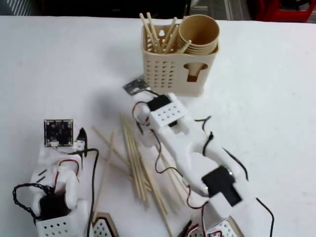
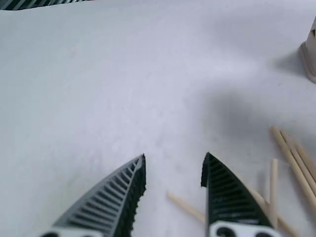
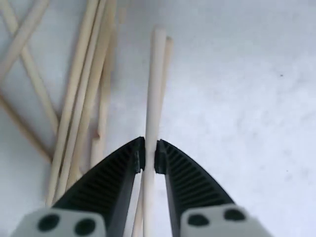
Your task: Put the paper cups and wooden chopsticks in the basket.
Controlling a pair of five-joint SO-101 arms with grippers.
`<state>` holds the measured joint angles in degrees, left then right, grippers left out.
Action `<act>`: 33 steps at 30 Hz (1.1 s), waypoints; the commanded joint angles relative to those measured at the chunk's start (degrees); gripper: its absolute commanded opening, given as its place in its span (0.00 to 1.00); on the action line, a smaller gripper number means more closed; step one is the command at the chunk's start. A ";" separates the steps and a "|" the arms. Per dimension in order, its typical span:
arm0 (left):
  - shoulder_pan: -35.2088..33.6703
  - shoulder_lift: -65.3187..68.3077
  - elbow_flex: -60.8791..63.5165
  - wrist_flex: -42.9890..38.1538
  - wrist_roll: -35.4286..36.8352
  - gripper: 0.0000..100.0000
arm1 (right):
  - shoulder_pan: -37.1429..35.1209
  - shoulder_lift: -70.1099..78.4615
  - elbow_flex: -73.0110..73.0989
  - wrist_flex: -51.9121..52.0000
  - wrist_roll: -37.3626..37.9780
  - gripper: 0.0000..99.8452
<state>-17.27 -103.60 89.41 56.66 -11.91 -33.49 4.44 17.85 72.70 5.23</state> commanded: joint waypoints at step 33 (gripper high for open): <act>18.68 65.19 -41.49 8.00 3.78 0.29 | 12.53 -9.63 13.80 -20.26 0.35 0.02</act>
<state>-0.66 -49.45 53.54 64.40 -10.51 -21.45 -2.51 32.00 53.19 5.23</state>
